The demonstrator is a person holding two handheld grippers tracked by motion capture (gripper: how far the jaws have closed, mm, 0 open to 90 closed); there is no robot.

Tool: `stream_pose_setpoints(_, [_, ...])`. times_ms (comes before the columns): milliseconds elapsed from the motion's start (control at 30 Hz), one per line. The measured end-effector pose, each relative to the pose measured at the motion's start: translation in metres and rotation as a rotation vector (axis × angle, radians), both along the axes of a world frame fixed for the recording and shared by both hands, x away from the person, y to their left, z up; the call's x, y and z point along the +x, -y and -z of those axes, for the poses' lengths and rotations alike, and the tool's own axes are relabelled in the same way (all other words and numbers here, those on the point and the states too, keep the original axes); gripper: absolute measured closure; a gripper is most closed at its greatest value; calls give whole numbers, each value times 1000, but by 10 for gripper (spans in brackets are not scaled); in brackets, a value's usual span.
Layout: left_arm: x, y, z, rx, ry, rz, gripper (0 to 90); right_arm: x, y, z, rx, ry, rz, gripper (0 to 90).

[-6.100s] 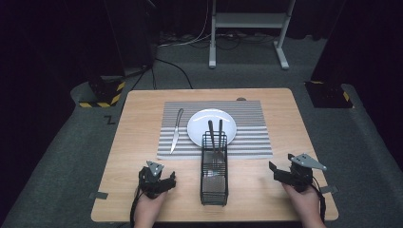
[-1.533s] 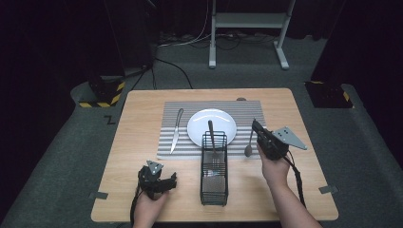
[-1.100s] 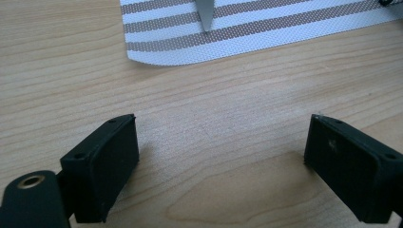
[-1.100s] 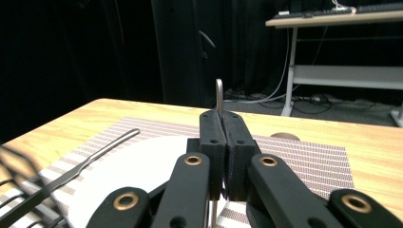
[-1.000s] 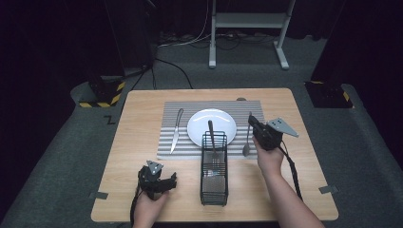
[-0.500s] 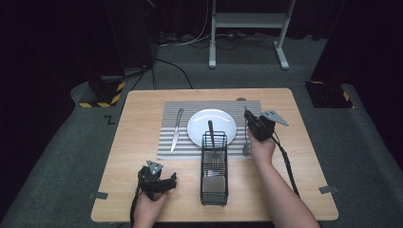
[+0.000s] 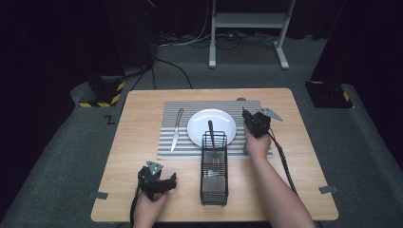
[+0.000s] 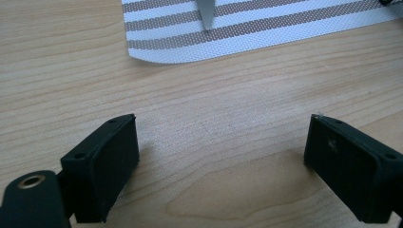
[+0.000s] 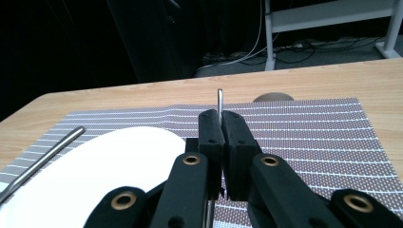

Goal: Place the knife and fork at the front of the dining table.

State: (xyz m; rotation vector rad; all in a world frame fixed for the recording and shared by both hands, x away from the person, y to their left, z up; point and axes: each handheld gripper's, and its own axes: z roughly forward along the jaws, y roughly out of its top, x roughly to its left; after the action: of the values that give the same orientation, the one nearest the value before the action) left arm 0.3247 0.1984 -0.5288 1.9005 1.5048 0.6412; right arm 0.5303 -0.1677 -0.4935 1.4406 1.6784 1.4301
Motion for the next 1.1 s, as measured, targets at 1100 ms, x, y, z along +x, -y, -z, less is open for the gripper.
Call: stream_pose_setpoints(1100, [0,0,0,-2,0,-1,111,21,4,12,-18,-117,36,848])
